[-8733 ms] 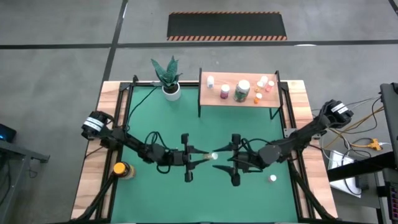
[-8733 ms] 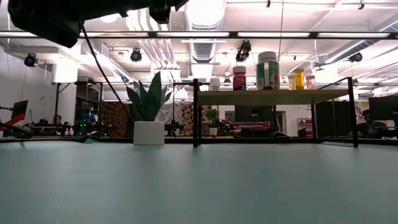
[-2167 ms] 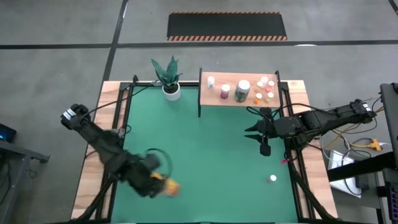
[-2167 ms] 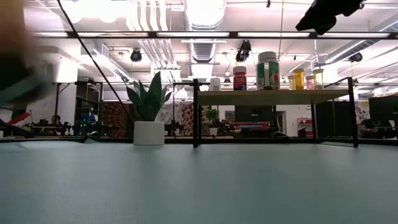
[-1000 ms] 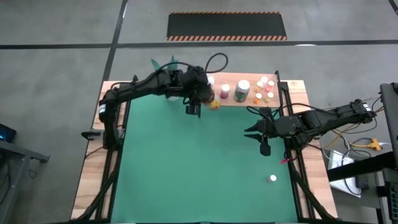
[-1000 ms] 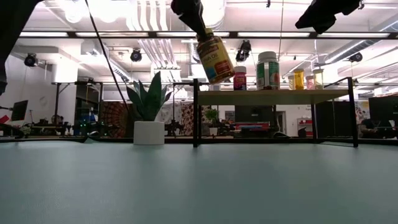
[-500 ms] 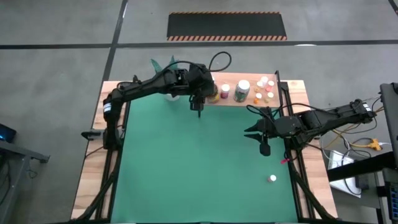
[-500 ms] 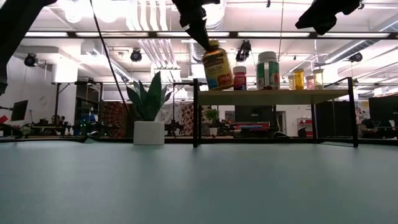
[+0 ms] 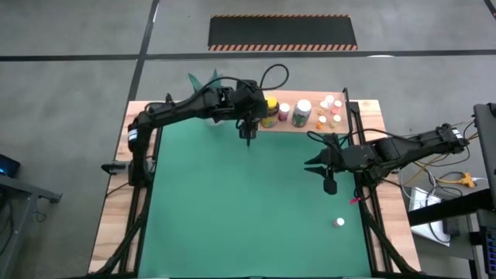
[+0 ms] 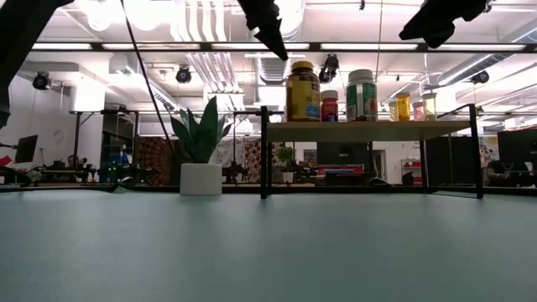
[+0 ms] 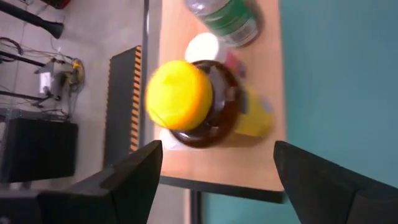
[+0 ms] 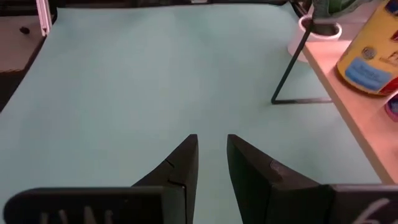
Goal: Pick and place medicine bottles onto shelf by color
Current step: Put the yellow pill bottle on the shelf
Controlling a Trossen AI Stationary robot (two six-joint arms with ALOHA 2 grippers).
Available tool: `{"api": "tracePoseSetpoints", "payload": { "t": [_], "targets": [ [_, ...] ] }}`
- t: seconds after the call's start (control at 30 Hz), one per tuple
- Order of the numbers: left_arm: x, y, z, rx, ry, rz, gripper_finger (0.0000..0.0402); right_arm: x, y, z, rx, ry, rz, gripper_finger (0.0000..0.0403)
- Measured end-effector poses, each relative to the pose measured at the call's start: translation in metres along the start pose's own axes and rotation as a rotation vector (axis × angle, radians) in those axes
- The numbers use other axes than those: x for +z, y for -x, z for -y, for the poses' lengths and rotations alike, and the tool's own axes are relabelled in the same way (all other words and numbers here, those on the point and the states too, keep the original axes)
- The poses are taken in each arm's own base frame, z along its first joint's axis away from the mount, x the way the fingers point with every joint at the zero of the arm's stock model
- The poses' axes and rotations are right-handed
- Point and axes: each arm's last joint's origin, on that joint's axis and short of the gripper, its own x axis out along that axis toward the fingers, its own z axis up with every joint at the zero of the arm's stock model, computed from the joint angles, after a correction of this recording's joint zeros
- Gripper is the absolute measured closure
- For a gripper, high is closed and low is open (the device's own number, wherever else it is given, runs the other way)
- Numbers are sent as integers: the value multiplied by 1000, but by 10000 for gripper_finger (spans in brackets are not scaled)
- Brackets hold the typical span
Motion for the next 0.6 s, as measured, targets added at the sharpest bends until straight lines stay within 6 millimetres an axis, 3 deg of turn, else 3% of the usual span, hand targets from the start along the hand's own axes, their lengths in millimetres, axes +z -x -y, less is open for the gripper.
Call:
{"api": "tracePoseSetpoints", "payload": {
  "t": [0.13,0.23,0.43,0.6],
  "targets": [
    [5,10,17,-89,62,27,112,-7,-4,0,-5,-14,-25,328],
    [11,19,42,-173,78,52,112,-11,-9,0,-11,-32,-49,328],
    [13,22,123,-282,-5,105,112,-11,-19,-3,-30,-41,-80,329],
    [-4,24,190,-338,-55,220,112,15,-24,-7,-65,-12,-39,341]
  ]
}}
